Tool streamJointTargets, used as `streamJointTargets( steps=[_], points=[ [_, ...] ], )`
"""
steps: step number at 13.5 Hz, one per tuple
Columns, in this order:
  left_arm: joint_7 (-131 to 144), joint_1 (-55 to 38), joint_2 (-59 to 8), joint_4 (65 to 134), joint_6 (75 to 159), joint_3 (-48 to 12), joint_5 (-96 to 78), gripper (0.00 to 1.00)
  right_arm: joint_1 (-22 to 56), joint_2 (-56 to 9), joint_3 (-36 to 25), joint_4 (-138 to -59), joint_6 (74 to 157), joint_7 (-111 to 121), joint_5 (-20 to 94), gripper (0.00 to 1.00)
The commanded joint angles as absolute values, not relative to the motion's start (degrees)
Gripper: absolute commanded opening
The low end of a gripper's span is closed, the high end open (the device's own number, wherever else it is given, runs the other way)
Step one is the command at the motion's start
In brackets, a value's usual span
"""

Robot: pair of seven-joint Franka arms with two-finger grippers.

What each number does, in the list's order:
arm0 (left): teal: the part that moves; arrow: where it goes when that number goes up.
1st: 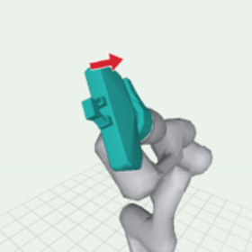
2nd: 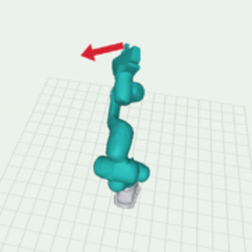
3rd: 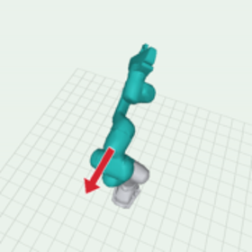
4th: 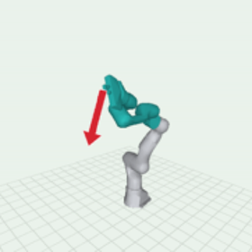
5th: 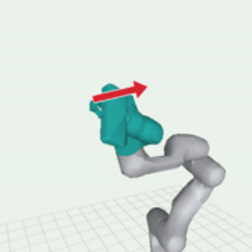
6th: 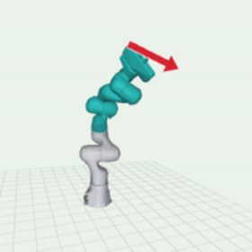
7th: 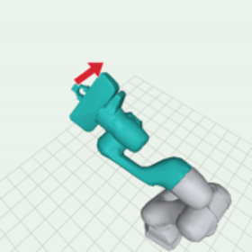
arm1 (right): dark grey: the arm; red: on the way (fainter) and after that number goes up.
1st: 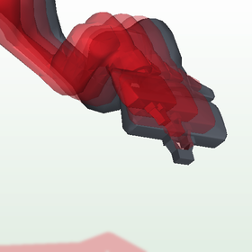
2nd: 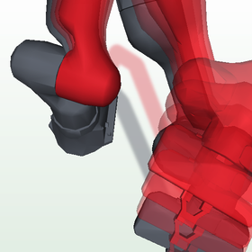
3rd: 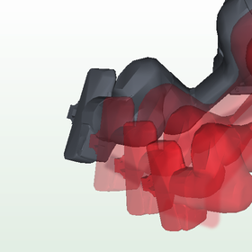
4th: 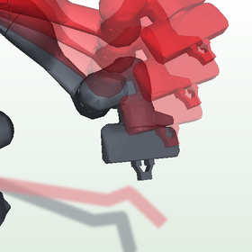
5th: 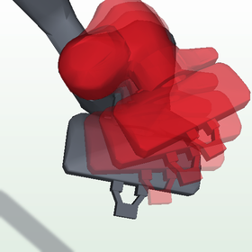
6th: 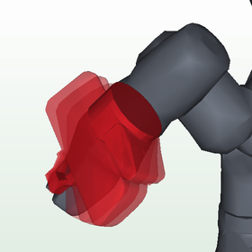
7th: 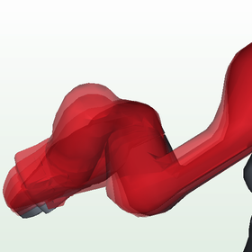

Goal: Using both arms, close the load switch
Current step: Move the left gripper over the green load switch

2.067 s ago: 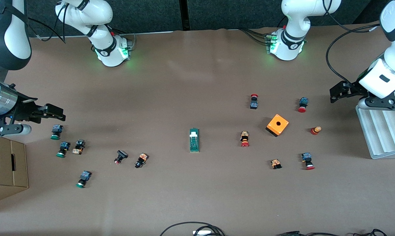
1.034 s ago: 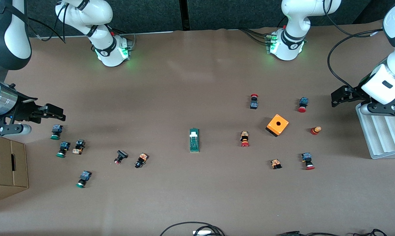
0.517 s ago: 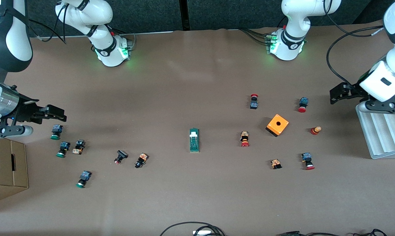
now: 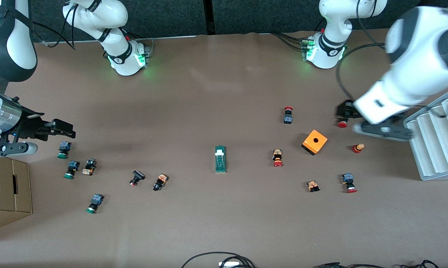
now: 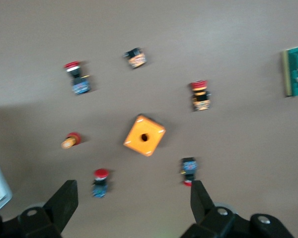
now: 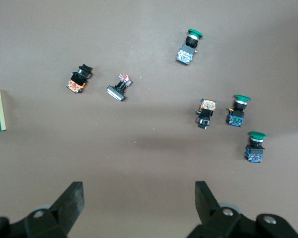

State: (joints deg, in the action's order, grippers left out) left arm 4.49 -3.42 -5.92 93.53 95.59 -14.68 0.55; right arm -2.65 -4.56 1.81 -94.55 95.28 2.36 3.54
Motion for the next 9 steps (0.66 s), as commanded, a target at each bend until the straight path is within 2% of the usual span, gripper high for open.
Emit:
streamJointTargets(
  steps=[1, 3, 9],
  points=[
    [13.8, -8.4, -9.2, 91.7, 99.9, -15.4, 1.3, 1.0, -2.4, -5.3, 1.7, -93.2, 95.0, 2.5, 3.4, 1.0],
    [20.7, -12.7, -12.0, 91.6, 105.5, -15.4, 1.8, 1.0, -2.4, -5.3, 1.7, -93.2, 95.0, 2.5, 3.4, 1.0],
    [46.4, -23.0, -18.5, 91.4, 115.5, -15.4, 11.0, 1.0, -2.4, -5.5, 1.7, -93.2, 95.0, 2.5, 3.4, 1.0]
  ],
)
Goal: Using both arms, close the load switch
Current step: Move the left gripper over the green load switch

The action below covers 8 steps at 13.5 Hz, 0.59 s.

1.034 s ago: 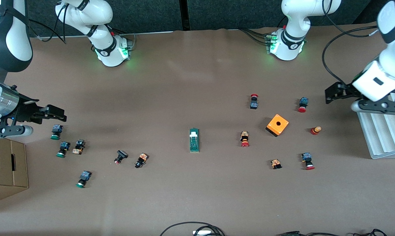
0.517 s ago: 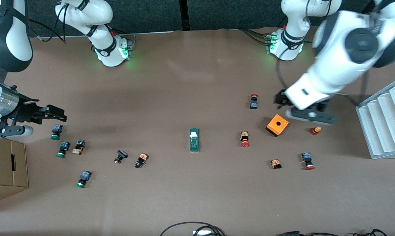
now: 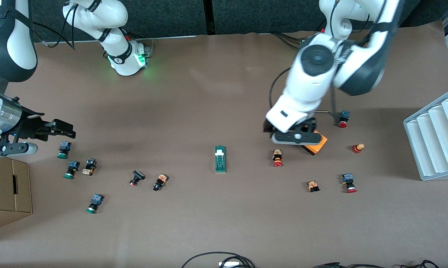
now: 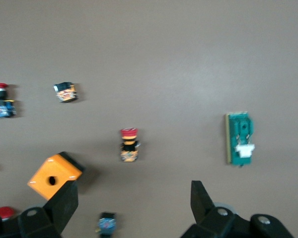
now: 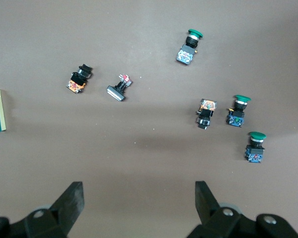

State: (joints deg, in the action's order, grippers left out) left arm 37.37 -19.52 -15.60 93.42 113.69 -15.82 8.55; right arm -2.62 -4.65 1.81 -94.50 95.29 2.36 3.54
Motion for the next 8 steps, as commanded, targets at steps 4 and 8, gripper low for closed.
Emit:
streamJointTargets(
  steps=[4, 8],
  points=[
    [56.9, -28.6, -24.9, 89.0, 118.5, -15.4, 21.9, 1.0, -2.4, -5.5, 1.7, -93.2, 95.0, 2.5, 3.4, 1.0],
    [57.3, -33.4, -28.2, 89.0, 120.2, -15.4, 30.6, 1.0, -2.5, -5.6, 1.6, -93.2, 95.1, 2.5, 3.4, 1.0]
  ],
)
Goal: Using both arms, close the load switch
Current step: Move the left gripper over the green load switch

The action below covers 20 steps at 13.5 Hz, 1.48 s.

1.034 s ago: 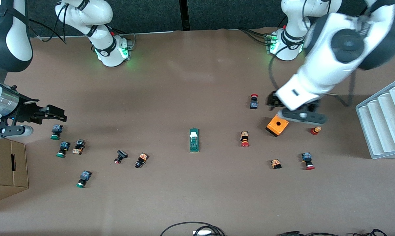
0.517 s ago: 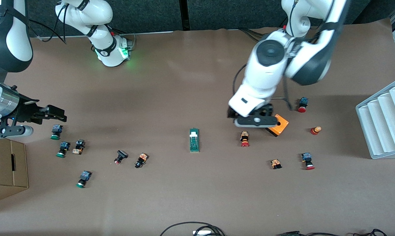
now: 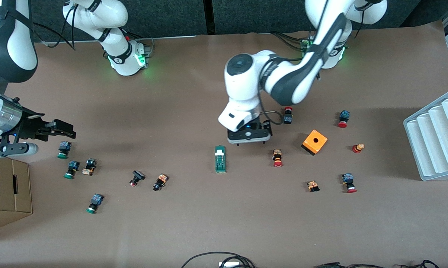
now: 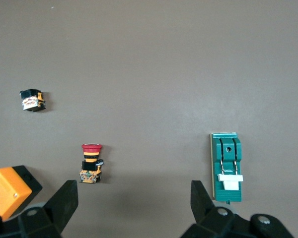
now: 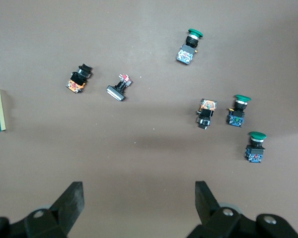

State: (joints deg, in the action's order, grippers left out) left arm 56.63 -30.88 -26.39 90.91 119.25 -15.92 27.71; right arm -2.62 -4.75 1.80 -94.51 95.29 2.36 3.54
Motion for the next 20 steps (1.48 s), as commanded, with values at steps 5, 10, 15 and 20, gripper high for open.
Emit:
streamJointTargets(
  steps=[5, 10, 15, 20],
  points=[
    [72.9, -37.5, -29.4, 90.3, 127.4, -15.2, 32.2, 1.0, -2.5, -5.7, 1.7, -93.2, 95.1, 2.5, 3.5, 1.0],
    [92.4, -42.1, -33.7, 90.3, 127.7, -15.3, 48.1, 1.0, -2.5, -6.6, 1.6, -93.2, 96.0, 2.5, 3.6, 1.0],
    [100.1, -43.7, -37.7, 90.2, 127.5, -15.2, 55.9, 1.0, -2.6, -6.9, 1.4, -93.2, 97.1, 2.5, 3.5, 1.0],
    [119.1, -47.2, -43.8, 90.1, 127.4, -15.1, 73.0, 0.99, -3.0, -7.2, 1.3, -93.2, 97.0, 2.4, 3.1, 1.0]
  ],
)
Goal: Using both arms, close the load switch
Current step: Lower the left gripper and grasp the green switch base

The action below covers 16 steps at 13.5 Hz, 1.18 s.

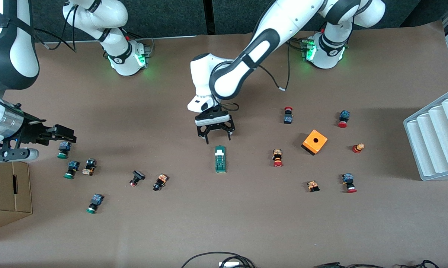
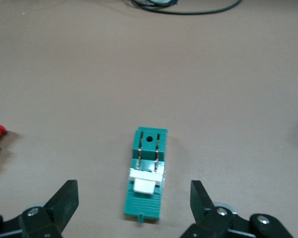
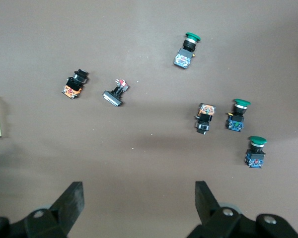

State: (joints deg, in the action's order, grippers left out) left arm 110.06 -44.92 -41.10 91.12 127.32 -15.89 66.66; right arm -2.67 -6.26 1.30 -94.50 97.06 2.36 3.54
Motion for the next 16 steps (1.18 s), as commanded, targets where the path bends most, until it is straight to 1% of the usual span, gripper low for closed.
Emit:
streamJointTargets(
  steps=[1, 6, 11, 14, 16],
  points=[
    [123.1, -47.3, -44.9, 90.0, 127.1, -15.1, 76.4, 0.99, -3.1, -7.2, 1.2, -93.2, 96.6, 2.4, 3.1, 1.0],
    [128.0, -49.4, -49.0, 90.2, 121.6, -15.0, 86.7, 0.99, -4.4, -8.0, 1.1, -93.3, 96.3, 6.3, 3.6, 1.0],
    [136.5, -49.3, -52.6, 90.2, 117.9, -14.9, 97.8, 0.99, -5.0, -8.2, 1.1, -93.7, 95.3, 20.6, 3.8, 1.0],
    [139.9, -49.5, -54.0, 90.2, 116.6, -14.9, 100.2, 0.99, -5.9, -8.0, 0.2, -93.7, 93.1, 21.4, 7.9, 1.0],
    [140.0, -50.4, -55.5, 90.0, 115.1, -14.9, 101.2, 0.99, -6.2, -8.0, 0.1, -93.6, 92.1, 28.2, 9.5, 1.0]
  ],
)
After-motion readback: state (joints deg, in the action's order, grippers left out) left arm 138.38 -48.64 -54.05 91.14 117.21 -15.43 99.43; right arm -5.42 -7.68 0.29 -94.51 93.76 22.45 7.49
